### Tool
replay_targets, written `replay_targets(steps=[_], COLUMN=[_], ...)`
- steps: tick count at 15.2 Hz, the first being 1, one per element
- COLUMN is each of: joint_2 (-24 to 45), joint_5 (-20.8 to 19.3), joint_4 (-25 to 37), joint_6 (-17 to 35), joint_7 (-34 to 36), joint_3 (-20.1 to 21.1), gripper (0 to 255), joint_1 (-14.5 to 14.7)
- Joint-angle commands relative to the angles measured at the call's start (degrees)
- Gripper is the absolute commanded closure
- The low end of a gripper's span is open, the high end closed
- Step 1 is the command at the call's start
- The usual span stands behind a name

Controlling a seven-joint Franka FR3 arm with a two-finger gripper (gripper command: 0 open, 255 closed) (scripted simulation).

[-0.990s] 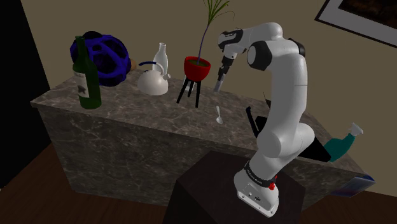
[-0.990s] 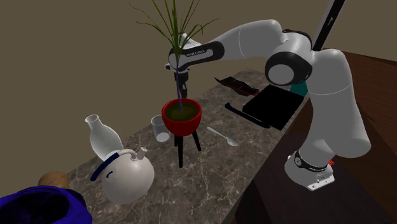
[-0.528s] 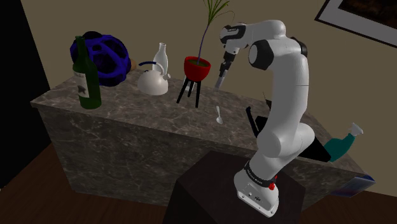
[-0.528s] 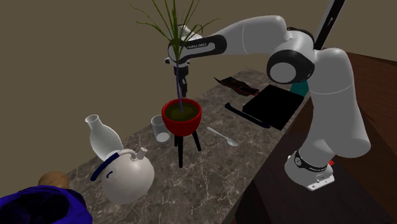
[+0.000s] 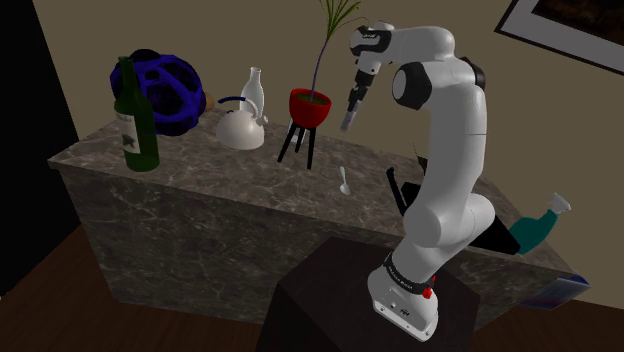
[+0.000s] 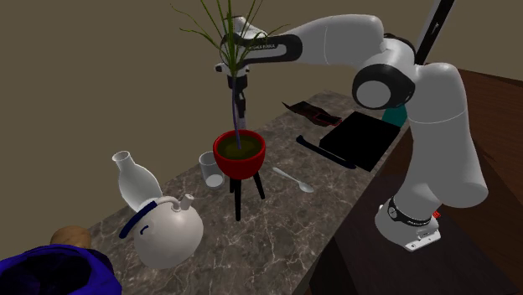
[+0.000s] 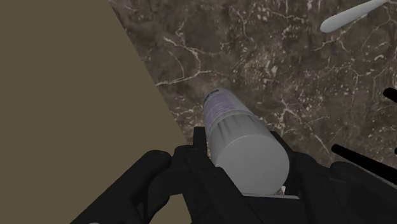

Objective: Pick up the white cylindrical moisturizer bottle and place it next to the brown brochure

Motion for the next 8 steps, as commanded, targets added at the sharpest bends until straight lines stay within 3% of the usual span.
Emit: replay_targets(steps=[1,8], joint_2=[0.0,0.9], joint_5=[0.0,0.1], joint_4=[1.6,8.5], joint_6=[-1.5,-7.5], joint_7=[0.2,0.7], joint_3=[0.0,0.0], gripper=[255,255], joint_1=[-0.2,-1.2])
